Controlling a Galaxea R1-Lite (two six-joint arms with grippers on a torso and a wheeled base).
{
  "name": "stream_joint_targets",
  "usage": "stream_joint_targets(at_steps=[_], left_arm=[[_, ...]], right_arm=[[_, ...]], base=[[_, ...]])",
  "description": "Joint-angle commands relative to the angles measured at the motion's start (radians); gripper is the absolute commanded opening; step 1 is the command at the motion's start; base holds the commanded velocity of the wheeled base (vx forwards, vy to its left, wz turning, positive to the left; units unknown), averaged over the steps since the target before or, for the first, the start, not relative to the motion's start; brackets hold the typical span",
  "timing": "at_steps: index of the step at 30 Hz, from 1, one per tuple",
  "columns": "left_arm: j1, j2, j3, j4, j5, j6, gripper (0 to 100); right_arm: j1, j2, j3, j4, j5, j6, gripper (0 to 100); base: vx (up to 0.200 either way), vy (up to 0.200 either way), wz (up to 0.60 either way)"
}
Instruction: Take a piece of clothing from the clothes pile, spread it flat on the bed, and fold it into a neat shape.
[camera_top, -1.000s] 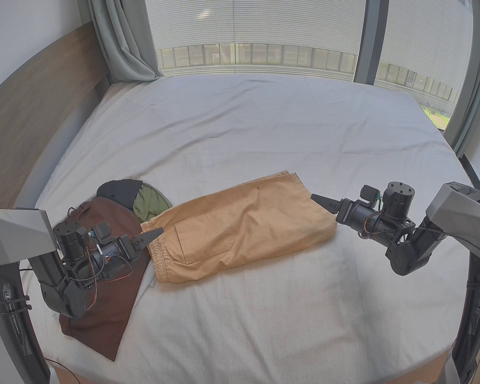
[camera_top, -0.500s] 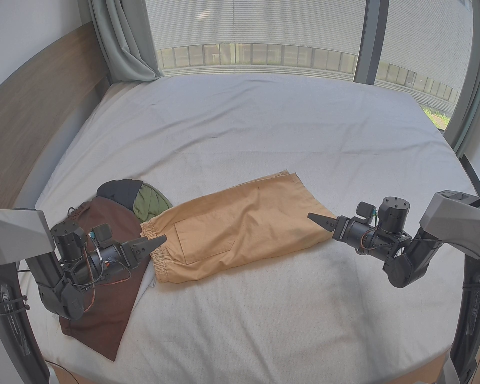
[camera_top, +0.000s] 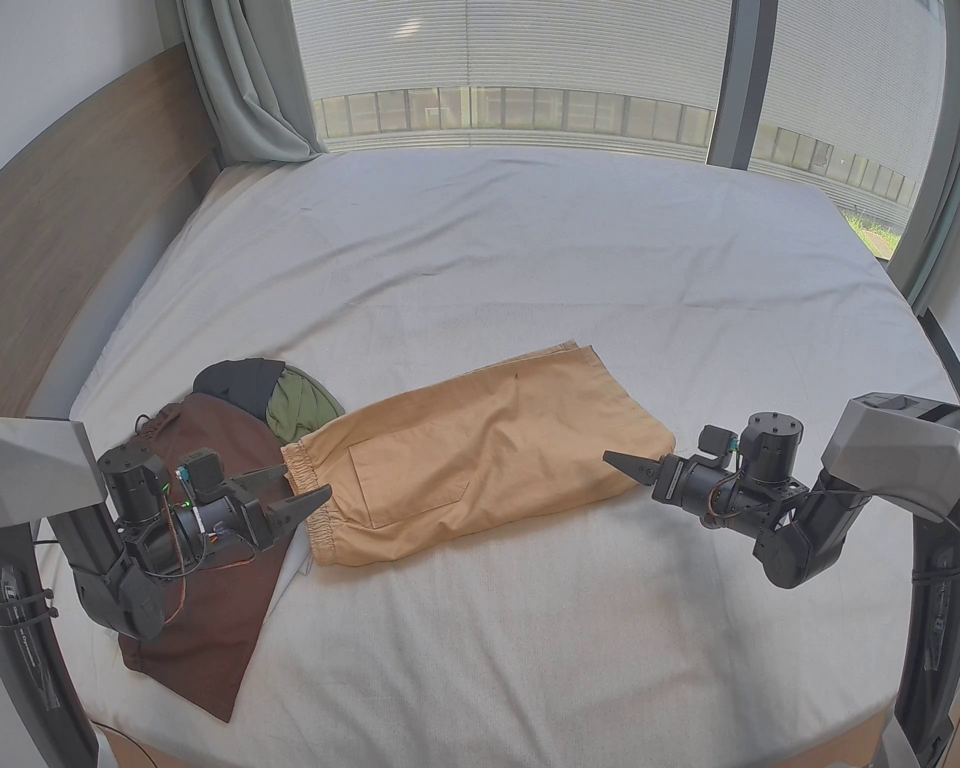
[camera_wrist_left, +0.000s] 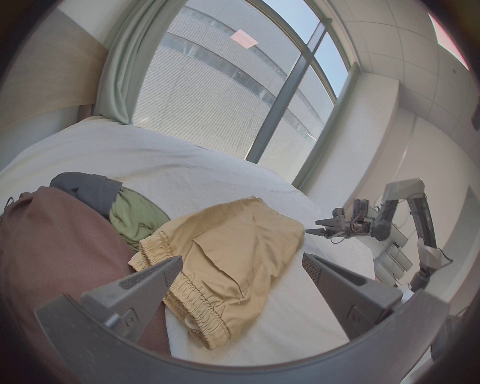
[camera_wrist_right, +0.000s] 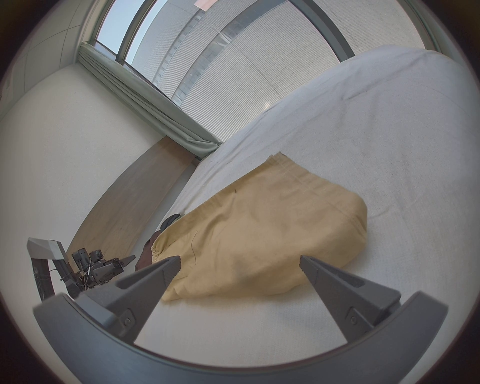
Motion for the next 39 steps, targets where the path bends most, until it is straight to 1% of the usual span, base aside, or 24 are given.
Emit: stream_joint_targets(at_steps=[1,14,22,24,30,33,35,39], left_arm=[[0.009,0.01,0.001,0.0,-0.03,0.029,100],[0.02,0.01,-0.001,0.0,-0.036,0.038,100],[0.02,0.011,0.001,0.0,-0.038,0.037,100],[0.022,0.011,0.001,0.0,-0.038,0.037,100],[0.022,0.011,-0.001,0.0,-0.038,0.035,100],[0.02,0.011,0.001,0.0,-0.038,0.035,100],[0.02,0.013,0.001,0.0,-0.039,0.035,100],[0.022,0.013,0.001,0.0,-0.039,0.035,100]], right_arm=[[0.005,0.041,-0.004,0.0,0.0,0.0,100],[0.019,0.116,-0.03,0.0,-0.004,0.0,100],[0.036,0.161,-0.075,-0.002,-0.043,0.003,100],[0.044,0.175,-0.095,-0.002,-0.07,0.006,100],[0.053,0.193,-0.116,-0.002,-0.08,0.011,100],[0.065,0.205,-0.135,-0.003,-0.08,0.04,100],[0.077,0.214,-0.158,-0.025,-0.081,0.085,100],[0.081,0.231,-0.169,-0.059,-0.081,0.103,100]], base=[[0.0,0.0,0.0],[0.0,0.0,0.0],[0.0,0.0,0.0],[0.0,0.0,0.0],[0.0,0.0,0.0],[0.0,0.0,0.0],[0.0,0.0,0.0],[0.0,0.0,0.0]])
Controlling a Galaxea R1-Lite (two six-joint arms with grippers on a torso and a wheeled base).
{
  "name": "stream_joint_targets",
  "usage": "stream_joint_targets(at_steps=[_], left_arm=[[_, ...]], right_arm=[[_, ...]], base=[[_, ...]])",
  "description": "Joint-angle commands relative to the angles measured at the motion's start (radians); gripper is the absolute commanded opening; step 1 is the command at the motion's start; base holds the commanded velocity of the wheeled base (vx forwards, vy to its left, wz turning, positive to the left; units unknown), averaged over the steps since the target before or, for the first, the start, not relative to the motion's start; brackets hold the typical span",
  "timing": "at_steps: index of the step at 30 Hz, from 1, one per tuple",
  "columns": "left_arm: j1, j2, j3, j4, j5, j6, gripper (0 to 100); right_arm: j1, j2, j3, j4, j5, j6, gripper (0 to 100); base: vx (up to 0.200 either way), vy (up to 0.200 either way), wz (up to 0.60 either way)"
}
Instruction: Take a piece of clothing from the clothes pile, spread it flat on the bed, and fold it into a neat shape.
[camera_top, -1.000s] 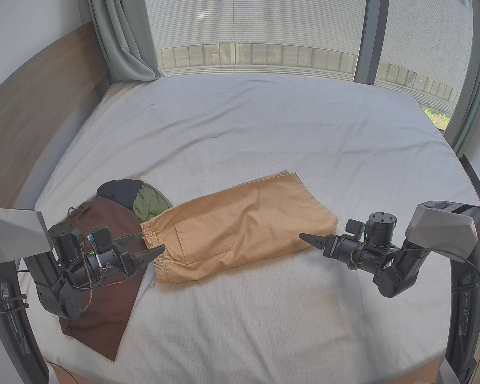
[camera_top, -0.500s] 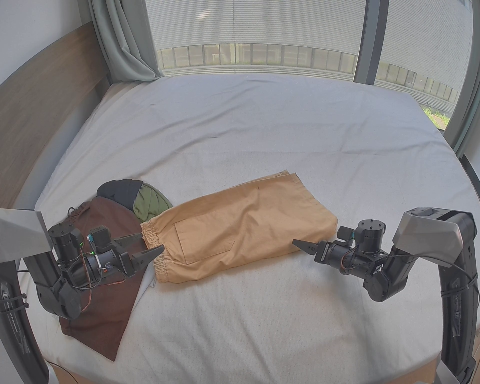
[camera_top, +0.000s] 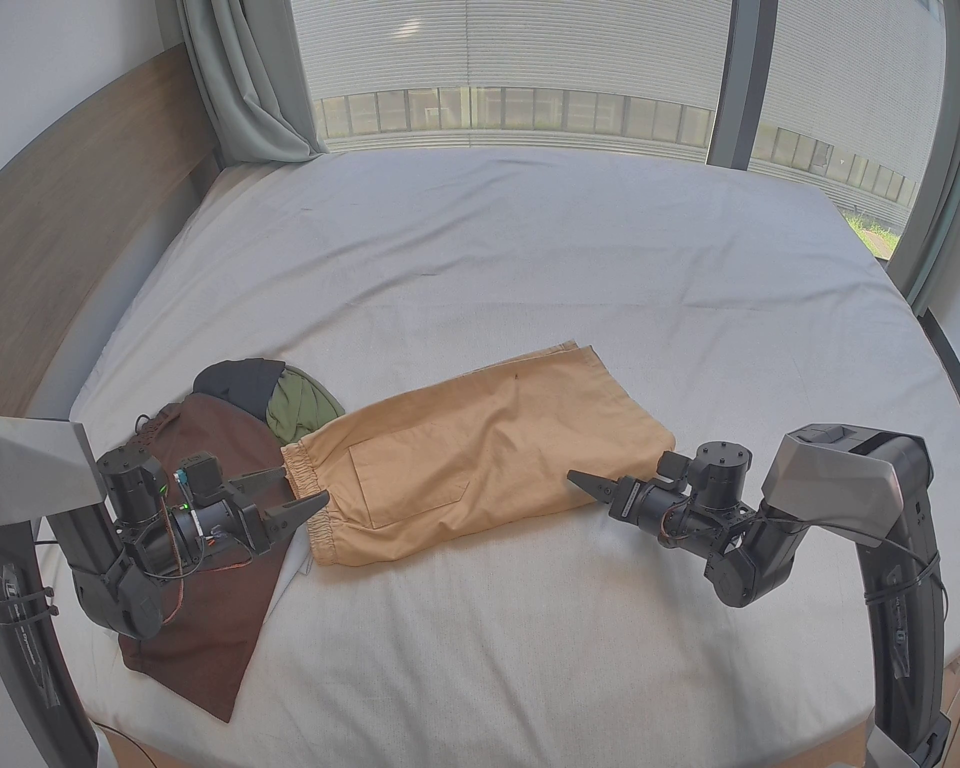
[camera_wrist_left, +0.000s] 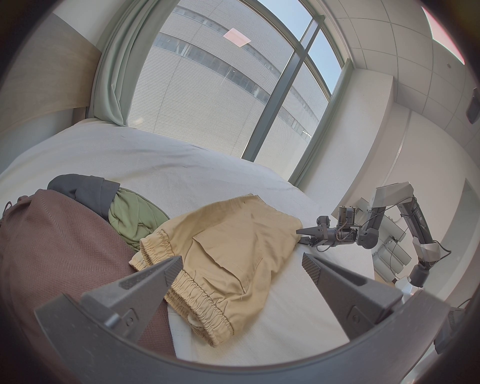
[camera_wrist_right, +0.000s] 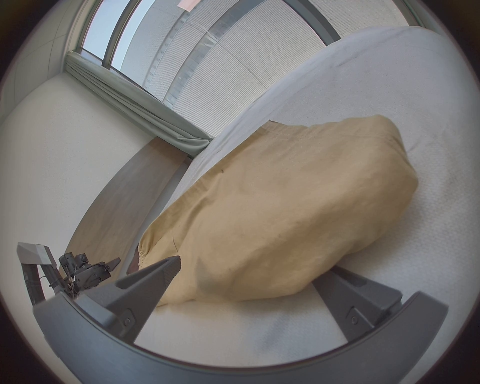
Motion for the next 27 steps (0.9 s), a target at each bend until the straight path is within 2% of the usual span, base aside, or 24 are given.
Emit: stream_joint_targets(at_steps=[1,9,24,25,27], left_arm=[[0.002,0.002,0.0,-0.001,0.0,-0.001,100],[0.0,0.002,0.0,-0.001,0.0,-0.001,100],[-0.001,0.004,0.0,-0.001,-0.012,-0.001,100],[-0.001,0.004,0.0,-0.001,-0.012,-0.001,100],[-0.001,0.008,0.0,-0.001,-0.012,-0.001,100]], right_arm=[[0.01,0.031,-0.018,-0.021,0.001,0.014,100],[0.031,0.065,-0.055,-0.06,0.001,0.084,100],[0.031,0.091,-0.084,-0.077,-0.01,0.086,100],[0.031,0.091,-0.084,-0.078,-0.01,0.086,0],[0.031,0.091,-0.084,-0.078,-0.012,0.088,0]], base=[[0.0,0.0,0.0],[0.0,0.0,0.0],[0.0,0.0,0.0],[0.0,0.0,0.0],[0.0,0.0,0.0]])
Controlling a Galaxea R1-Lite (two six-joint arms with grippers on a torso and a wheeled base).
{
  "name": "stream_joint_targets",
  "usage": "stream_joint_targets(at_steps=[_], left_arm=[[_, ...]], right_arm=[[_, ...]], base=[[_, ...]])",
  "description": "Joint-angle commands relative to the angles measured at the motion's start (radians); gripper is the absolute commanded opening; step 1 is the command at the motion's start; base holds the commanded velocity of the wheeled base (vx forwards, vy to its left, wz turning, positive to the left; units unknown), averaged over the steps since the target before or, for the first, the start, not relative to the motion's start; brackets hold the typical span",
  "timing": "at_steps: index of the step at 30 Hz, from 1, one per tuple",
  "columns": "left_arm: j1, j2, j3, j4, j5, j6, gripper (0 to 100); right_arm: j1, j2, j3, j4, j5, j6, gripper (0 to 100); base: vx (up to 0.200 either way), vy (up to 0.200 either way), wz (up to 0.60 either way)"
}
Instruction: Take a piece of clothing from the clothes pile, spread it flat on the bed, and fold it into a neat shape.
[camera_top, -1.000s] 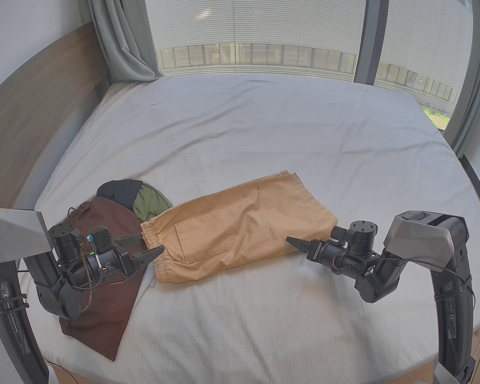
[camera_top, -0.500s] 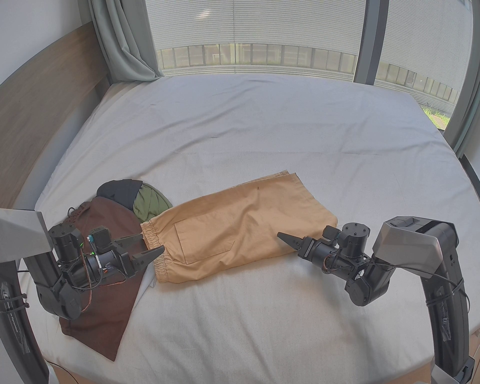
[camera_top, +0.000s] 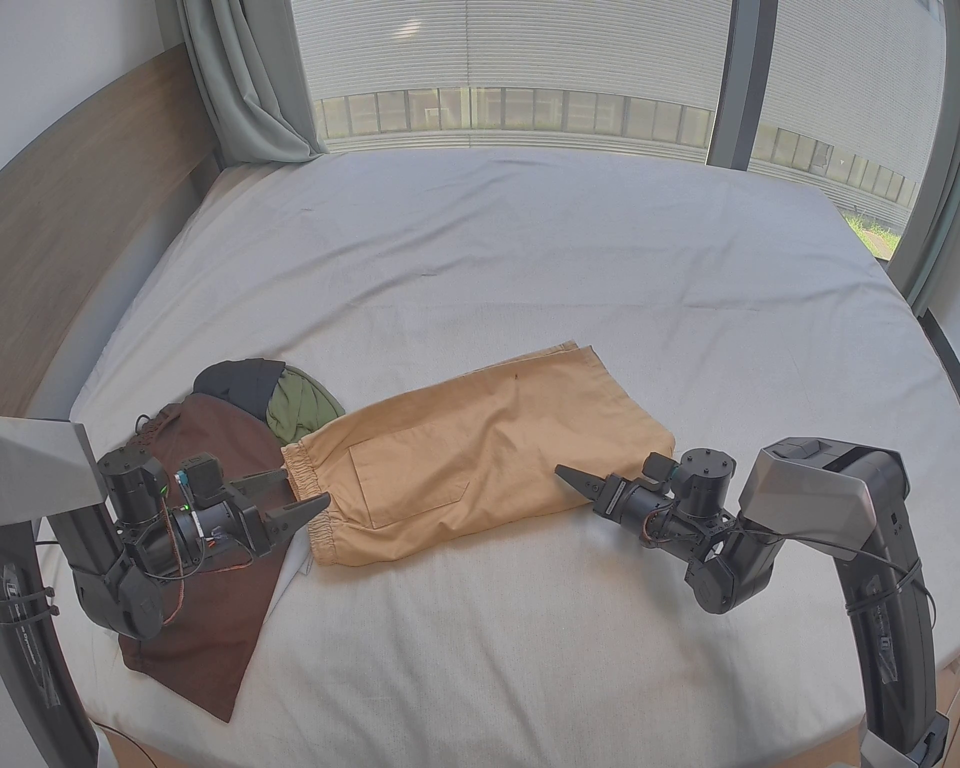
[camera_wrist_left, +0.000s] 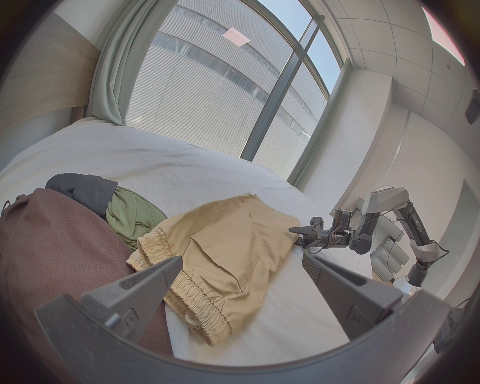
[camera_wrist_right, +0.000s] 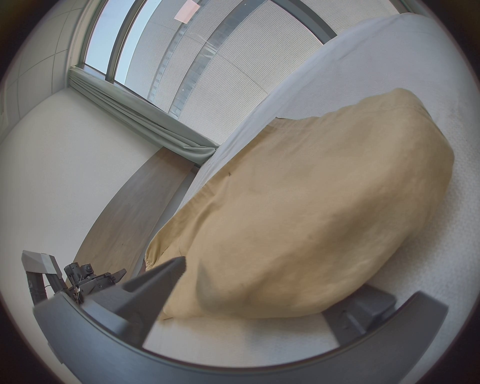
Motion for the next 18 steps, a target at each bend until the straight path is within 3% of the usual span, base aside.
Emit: stream_joint_targets(at_steps=[1,18], left_arm=[[0.0,0.006,0.001,-0.001,0.0,0.0,100],[-0.003,0.023,-0.013,-0.002,-0.039,-0.008,100]], right_arm=[[0.001,0.005,-0.002,-0.001,0.002,0.006,0],[-0.002,0.005,0.008,-0.004,0.002,0.007,0]], base=[[0.0,0.0,0.0],[0.0,0.0,0.0]])
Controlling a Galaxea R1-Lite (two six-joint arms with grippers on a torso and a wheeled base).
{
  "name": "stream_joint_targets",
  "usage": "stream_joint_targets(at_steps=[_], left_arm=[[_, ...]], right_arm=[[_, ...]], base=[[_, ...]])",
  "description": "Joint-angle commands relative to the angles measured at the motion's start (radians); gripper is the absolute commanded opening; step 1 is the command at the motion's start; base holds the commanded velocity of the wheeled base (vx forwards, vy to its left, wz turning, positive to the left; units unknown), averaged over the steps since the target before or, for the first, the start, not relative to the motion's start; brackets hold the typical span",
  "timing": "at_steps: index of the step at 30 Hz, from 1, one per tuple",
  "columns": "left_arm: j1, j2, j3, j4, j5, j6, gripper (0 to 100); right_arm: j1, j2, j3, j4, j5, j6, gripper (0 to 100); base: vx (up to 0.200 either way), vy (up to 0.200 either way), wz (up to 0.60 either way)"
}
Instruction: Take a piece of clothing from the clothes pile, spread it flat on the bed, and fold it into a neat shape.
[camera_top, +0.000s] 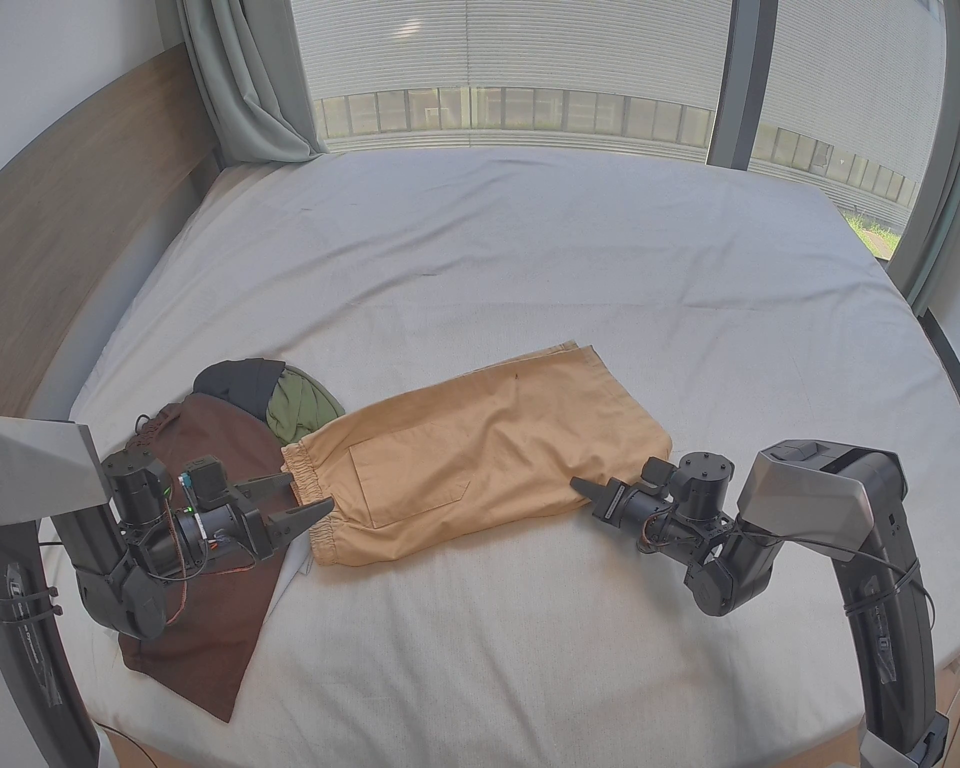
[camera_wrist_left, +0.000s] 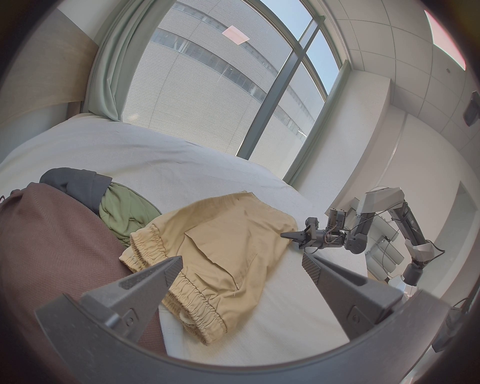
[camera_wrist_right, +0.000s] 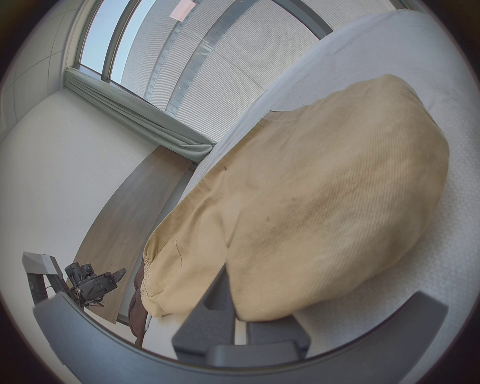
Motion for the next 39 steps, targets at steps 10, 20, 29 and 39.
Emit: stream_joint_targets(at_steps=[10,20,29,39], left_arm=[[0.003,0.01,-0.02,-0.001,-0.011,-0.014,100],[0.001,0.004,-0.018,0.0,-0.011,-0.006,100],[-0.001,0.003,-0.023,-0.001,-0.011,-0.003,100],[-0.004,0.001,-0.021,-0.001,-0.011,-0.003,100]], right_arm=[[0.002,-0.069,0.126,-0.018,-0.003,-0.01,0],[0.008,-0.163,0.405,-0.116,-0.006,-0.094,0],[0.0,-0.223,0.58,-0.142,-0.038,-0.181,0],[-0.009,-0.272,0.761,-0.142,-0.126,-0.273,0]], base=[[0.0,0.0,0.0],[0.0,0.0,0.0],[0.0,0.0,0.0],[0.0,0.0,0.0]])
